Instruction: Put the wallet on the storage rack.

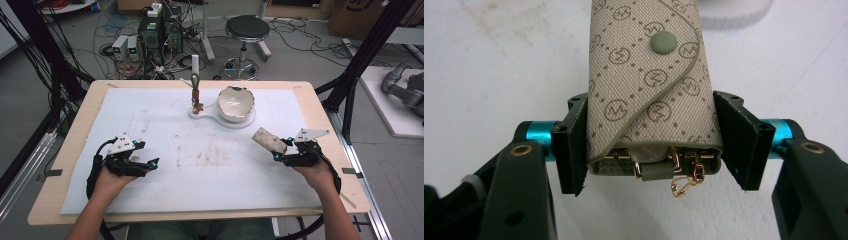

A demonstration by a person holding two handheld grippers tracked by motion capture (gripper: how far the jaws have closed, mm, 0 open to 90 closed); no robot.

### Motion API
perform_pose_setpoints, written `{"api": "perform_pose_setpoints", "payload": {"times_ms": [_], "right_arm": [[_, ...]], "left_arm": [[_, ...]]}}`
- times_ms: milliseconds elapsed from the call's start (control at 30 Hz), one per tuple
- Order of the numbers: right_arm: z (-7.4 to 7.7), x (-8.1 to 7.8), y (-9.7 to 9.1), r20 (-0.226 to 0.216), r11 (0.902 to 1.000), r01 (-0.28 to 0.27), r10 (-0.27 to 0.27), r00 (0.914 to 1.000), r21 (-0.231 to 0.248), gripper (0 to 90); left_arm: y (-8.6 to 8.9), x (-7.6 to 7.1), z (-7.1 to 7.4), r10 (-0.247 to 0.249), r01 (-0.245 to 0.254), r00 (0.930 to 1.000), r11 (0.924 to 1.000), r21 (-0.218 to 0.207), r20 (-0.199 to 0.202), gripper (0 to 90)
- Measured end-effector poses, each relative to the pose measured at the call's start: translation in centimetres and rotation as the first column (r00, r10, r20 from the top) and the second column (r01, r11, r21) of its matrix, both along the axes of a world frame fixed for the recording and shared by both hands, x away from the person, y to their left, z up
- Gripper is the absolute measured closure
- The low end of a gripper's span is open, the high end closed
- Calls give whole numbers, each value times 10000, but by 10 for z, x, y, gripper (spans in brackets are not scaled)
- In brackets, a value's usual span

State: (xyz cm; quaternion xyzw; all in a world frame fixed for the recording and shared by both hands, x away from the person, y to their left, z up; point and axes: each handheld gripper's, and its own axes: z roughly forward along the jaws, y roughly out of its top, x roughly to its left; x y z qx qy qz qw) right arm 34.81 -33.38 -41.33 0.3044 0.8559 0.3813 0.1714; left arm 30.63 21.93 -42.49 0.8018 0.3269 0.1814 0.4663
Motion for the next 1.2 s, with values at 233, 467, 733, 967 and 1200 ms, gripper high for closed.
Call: {"api": "perform_pose_setpoints", "payload": {"times_ms": [233,467,733,967,1200], "right_arm": [[24,3,15,291,10000,42,-41,9996,-19,374],[48,14,29,472,9997,149,-139,9988,-202,374],[66,32,48,600,9991,220,-198,9980,-366,374],[74,50,63,472,9972,314,-283,9985,-677,374],[79,69,80,340,9929,436,-401,9986,-1103,373]], "left_arm": [[5,-2,4,262,-263,9994,9997,28,205,189],[9,-2,6,402,-398,9988,9991,-139,293,189],[13,-3,8,583,-570,9976,9977,-354,378,189],[16,-2,9,701,-683,9968,9965,-479,385,188],[15,-2,8,641,-625,9972,9972,-407,391,188]]}}
